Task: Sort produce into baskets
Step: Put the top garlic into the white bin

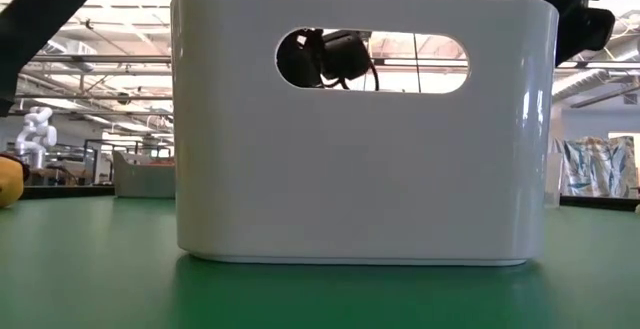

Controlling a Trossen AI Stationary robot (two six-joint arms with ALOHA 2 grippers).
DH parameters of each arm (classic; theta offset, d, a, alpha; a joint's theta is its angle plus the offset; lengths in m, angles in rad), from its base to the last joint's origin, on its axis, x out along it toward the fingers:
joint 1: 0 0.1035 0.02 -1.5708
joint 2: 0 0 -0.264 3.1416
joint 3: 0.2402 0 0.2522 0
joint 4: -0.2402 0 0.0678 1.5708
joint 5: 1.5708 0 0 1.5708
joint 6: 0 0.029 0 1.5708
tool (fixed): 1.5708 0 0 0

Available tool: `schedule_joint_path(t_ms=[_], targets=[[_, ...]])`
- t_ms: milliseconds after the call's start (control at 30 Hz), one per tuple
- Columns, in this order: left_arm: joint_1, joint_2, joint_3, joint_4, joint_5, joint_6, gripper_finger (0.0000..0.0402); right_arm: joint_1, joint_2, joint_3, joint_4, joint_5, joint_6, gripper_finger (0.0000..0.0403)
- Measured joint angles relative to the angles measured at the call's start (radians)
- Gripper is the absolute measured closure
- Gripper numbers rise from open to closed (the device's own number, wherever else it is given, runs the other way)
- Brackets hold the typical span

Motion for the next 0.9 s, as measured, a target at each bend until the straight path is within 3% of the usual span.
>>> schedule_joint_path(t_ms=[367, 667, 767, 900], targets=[[-0.029, 0.067, 0.0, 0.053, -0.136, -0.095, 0.0179, 0.001, -0.004, 0.0, -0.036, -0.024, -0.028, 0.009], [-0.042, 0.086, 0.001, 0.072, -0.169, -0.091, 0.018, 0.002, -0.021, 0.0, -0.053, -0.031, -0.037, 0.009], [-0.042, 0.087, 0.001, 0.068, -0.169, -0.081, 0.0196, 0.002, -0.021, 0.0, -0.052, -0.032, -0.036, 0.009], [-0.042, 0.088, 0.001, 0.061, -0.175, -0.073, 0.0245, 0.002, -0.021, 0.0, -0.052, -0.036, -0.03, 0.009]])
